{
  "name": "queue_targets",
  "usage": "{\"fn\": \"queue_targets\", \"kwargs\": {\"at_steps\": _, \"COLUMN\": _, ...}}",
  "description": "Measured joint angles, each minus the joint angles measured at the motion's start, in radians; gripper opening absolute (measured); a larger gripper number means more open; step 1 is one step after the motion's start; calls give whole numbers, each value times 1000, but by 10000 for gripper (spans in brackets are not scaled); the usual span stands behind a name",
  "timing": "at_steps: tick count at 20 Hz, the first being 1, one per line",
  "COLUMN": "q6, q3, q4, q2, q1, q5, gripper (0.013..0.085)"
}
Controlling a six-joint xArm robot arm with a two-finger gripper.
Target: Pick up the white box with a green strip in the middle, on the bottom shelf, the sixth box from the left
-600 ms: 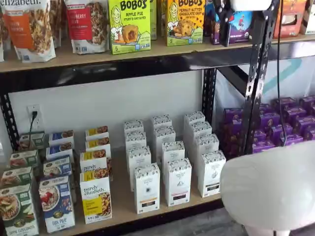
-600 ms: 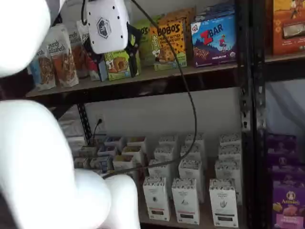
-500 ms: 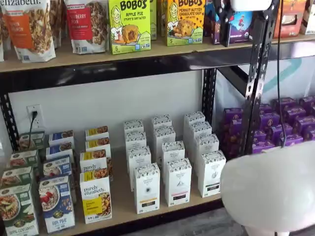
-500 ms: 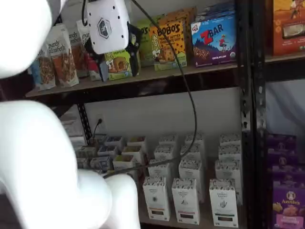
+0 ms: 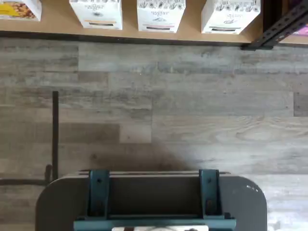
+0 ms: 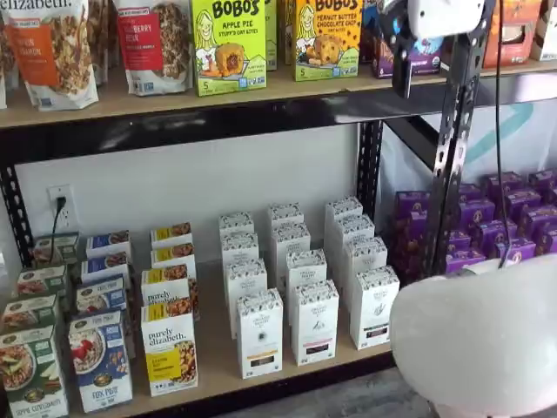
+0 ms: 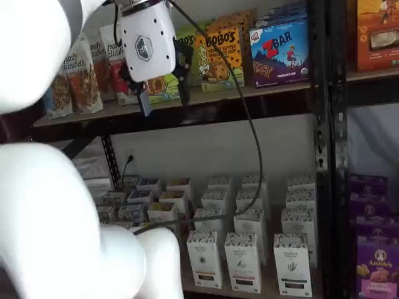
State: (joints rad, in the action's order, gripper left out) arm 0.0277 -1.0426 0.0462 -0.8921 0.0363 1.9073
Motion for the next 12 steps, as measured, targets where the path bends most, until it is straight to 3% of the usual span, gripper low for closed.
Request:
{"fn": "queue_targets", "kwargs": {"at_steps": 6, "q6": -68, "q3": 207, "q4": -19, "q2": -45, "q1": -82, "q5": -173, "gripper": 850}}
{"fn": "queue_targets", "kwargs": {"at_steps": 12, "q6": -58, "q3": 473, "q4": -18, "q2": -73, "q1": -82, "q5": -452, "gripper": 850}}
